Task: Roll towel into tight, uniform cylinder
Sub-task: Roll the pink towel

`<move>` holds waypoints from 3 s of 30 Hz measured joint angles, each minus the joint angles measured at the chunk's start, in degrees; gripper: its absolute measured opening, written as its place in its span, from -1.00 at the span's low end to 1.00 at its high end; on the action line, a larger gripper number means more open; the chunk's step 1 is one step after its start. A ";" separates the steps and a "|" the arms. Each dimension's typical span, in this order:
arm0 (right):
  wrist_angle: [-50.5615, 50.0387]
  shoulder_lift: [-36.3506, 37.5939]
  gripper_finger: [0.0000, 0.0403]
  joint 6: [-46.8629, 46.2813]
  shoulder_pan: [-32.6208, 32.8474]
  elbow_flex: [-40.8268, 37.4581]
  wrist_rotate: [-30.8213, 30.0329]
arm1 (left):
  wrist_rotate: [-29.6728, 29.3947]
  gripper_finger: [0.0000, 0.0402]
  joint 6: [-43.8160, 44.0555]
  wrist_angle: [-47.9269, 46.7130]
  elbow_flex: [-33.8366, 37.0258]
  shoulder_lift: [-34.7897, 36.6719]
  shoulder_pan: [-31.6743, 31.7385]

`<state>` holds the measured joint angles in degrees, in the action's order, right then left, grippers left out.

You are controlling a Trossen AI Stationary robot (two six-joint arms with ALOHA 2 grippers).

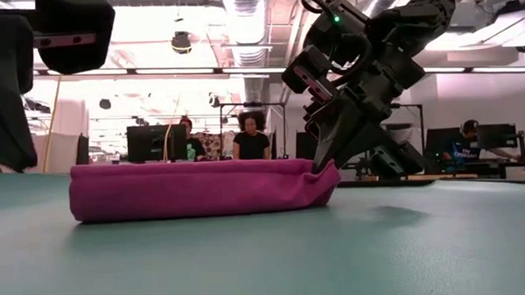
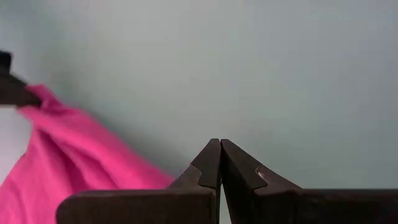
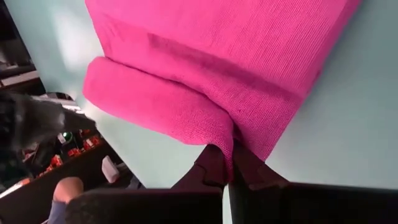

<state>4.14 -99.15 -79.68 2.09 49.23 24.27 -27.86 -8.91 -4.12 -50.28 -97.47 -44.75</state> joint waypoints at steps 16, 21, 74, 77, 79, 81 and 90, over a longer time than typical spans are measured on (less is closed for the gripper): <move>1.46 0.04 -0.94 0.05 1.55 0.02 -1.53 | -9.91 -1.00 6.98 -11.62 -6.49 -6.42 0.32; 2.10 0.04 -0.94 0.17 1.53 0.02 -1.64 | -10.76 -1.00 7.43 -12.92 -6.47 -6.40 0.72; 2.16 0.04 -0.93 0.32 2.05 0.04 -4.90 | -5.88 -1.00 12.54 -4.04 -0.67 -0.48 -1.71; 2.23 0.04 -0.93 0.09 2.45 0.04 -4.92 | -6.86 -1.00 14.89 -6.23 -0.89 -1.95 -0.76; 2.25 0.04 -0.93 0.00 2.40 0.04 -4.90 | -6.95 -1.00 16.23 -8.51 -0.81 -2.59 0.20; 2.31 0.04 -0.93 0.00 2.40 0.04 -4.90 | -7.33 -1.00 16.76 -9.39 -0.83 -2.86 1.00; 3.20 0.04 -0.92 0.07 2.40 0.03 -4.85 | -11.05 -1.00 13.86 -10.62 -0.81 -2.91 2.86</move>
<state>7.34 -99.11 -79.61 4.49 49.26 19.42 -38.91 4.95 -14.74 -51.09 -100.38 -41.89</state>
